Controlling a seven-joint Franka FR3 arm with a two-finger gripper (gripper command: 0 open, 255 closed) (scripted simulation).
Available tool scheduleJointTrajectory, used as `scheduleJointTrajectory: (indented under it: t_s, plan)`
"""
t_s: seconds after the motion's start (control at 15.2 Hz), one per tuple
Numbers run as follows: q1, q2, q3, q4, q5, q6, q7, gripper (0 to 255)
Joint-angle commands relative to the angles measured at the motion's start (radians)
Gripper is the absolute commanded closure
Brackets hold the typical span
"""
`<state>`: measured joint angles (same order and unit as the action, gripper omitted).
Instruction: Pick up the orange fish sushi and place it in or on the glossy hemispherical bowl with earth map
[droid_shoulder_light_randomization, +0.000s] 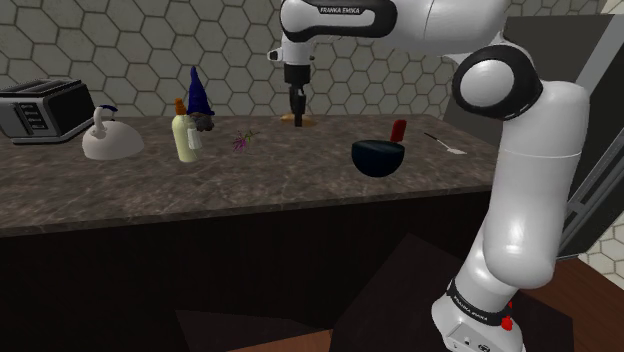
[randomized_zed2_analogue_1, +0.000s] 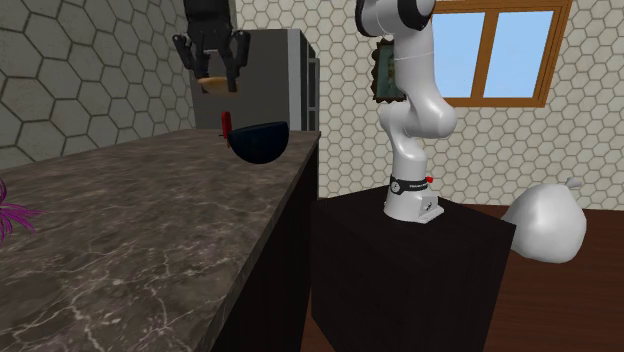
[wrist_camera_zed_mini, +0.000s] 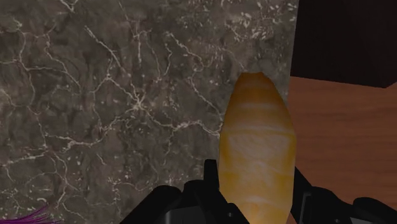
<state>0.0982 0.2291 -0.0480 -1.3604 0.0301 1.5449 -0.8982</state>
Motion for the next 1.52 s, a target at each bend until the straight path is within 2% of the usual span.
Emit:
scheduleJointTrajectory:
  t_s: [0.0,0.33,0.66,1.45]
  plan:
    - [-0.021,-0.063,-0.014,-0.081,-0.002,0.018,-0.036,255]
    - [-0.067,-0.2,-0.053,-0.257,-0.013,0.055,-0.122,255]
    - [-0.113,-0.312,-0.1,-0.387,-0.032,0.074,-0.213,255]
    - [-0.23,-0.496,-0.249,-0.569,-0.11,0.08,-0.463,255]
